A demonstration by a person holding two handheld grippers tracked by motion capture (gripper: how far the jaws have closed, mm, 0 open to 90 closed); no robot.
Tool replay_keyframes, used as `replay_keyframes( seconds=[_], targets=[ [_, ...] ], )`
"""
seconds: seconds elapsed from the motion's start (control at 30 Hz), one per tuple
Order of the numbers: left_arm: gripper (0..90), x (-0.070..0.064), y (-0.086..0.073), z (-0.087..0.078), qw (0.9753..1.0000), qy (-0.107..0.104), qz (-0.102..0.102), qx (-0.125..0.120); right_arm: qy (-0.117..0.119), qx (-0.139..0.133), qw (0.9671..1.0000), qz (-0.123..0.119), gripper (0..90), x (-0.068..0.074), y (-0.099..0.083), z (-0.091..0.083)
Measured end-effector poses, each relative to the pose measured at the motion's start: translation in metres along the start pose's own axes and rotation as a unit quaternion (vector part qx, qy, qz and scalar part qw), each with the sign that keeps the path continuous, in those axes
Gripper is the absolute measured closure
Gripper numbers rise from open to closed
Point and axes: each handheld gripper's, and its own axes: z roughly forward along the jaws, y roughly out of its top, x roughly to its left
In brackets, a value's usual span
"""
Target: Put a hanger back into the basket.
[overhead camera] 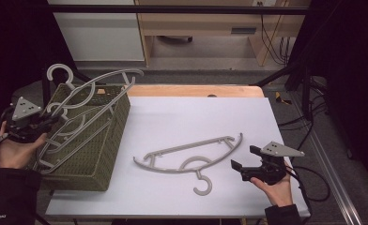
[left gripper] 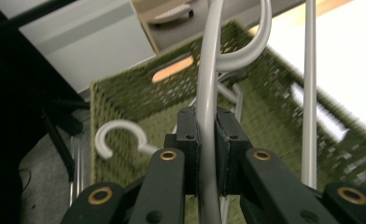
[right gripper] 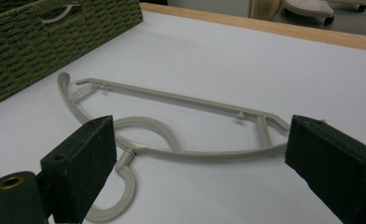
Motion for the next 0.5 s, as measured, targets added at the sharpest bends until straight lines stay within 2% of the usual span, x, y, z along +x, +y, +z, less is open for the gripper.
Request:
replay_keyframes(
  seconds=[0.23, 0.37, 0.5],
  targets=[
    [81.7, 0.013, -0.024, 0.007, 0.9996, 0.011, -0.007, 0.026, -0.001, 0.001, 1.0, 0.001, 8.9, 0.001, 0.0, 0.001],
    [81.7, 0.02, -0.034, 0.009, 0.9991, 0.015, -0.005, 0.038, -0.002, 0.002, 1.0, 0.0, 8.9, 0.0, 0.0, 0.002],
    [81.7, 0.026, -0.041, 0.007, 0.9992, 0.017, -0.018, 0.03, -0.002, 0.002, 1.0, 0.0, 8.9, 0.001, 0.0, 0.002]
  ],
)
